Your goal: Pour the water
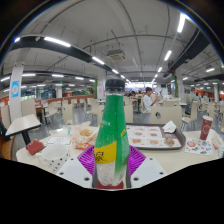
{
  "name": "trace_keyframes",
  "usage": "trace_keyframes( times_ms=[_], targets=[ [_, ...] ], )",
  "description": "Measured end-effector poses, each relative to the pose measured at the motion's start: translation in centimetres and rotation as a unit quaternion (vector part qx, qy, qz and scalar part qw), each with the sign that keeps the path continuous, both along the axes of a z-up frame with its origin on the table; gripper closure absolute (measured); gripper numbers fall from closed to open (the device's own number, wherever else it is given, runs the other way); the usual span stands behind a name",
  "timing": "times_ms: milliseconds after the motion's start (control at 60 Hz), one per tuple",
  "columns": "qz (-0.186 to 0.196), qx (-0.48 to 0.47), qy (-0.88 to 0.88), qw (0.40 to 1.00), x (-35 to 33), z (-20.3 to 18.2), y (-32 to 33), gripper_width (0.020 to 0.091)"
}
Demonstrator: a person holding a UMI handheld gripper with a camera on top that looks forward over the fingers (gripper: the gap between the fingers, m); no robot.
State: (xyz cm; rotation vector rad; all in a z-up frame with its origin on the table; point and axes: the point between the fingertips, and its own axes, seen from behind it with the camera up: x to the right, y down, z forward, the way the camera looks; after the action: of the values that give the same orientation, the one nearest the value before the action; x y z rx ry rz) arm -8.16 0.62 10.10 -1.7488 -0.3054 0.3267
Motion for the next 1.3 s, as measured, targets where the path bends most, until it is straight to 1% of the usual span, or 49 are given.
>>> trace_keyframes(
  times_ms=[100,167,283,500,550,567,667,683,700,717,750,767,800,817,900,950,1050,1117,1183,1300],
  targets=[
    [0.013,-0.011,-0.021,1.0,-1.0,-2.3,0.5,0.0727],
    [0.03,-0.017,-0.027,0.999,-1.5,-3.5,0.6,0.0727],
    [0.042,-0.008,-0.031,0.999,-2.1,-3.5,0.2,0.0726],
    [0.047,-0.005,-0.047,0.998,-2.1,-3.6,-0.2,0.072],
    [0.047,-0.004,-0.046,0.998,-2.1,-3.6,-0.2,0.0691],
    [0.047,-0.004,-0.046,0.998,-2.1,-3.6,-0.2,0.0662],
    [0.043,-0.004,-0.047,0.998,-1.8,-3.5,-0.5,0.0553],
    [0.039,-0.007,-0.047,0.998,-1.6,-3.7,-0.6,0.0513],
    [0.035,-0.013,-0.047,0.998,-1.4,-3.9,-0.7,0.0449],
    [0.031,-0.02,-0.047,0.998,-1.2,-4.1,-0.9,0.0369],
    [0.023,-0.03,-0.046,0.998,-0.9,-4.5,-1.3,0.0244],
    [0.017,-0.032,-0.046,0.998,-0.6,-4.6,-1.5,0.0236],
    [0.01,-0.033,-0.045,0.998,-0.2,-4.4,-1.9,0.0267],
    [0.004,-0.031,-0.044,0.999,0.1,-4.3,-2.4,0.0268],
    [-0.043,-0.028,-0.033,0.998,2.4,-3.3,-4.8,0.0246],
    [-0.063,-0.027,-0.029,0.997,3.7,-2.5,-6.4,0.0254],
    [-0.107,-0.017,-0.019,0.994,5.4,-0.5,-11.8,0.0253],
    [-0.121,-0.008,-0.028,0.992,6.0,0.5,-15.5,0.0253],
    [-0.152,-0.004,-0.037,0.988,6.9,1.3,-18.8,0.025],
    [-0.173,0.014,-0.081,0.981,7.2,2.4,-23.7,0.0254]
  ],
)
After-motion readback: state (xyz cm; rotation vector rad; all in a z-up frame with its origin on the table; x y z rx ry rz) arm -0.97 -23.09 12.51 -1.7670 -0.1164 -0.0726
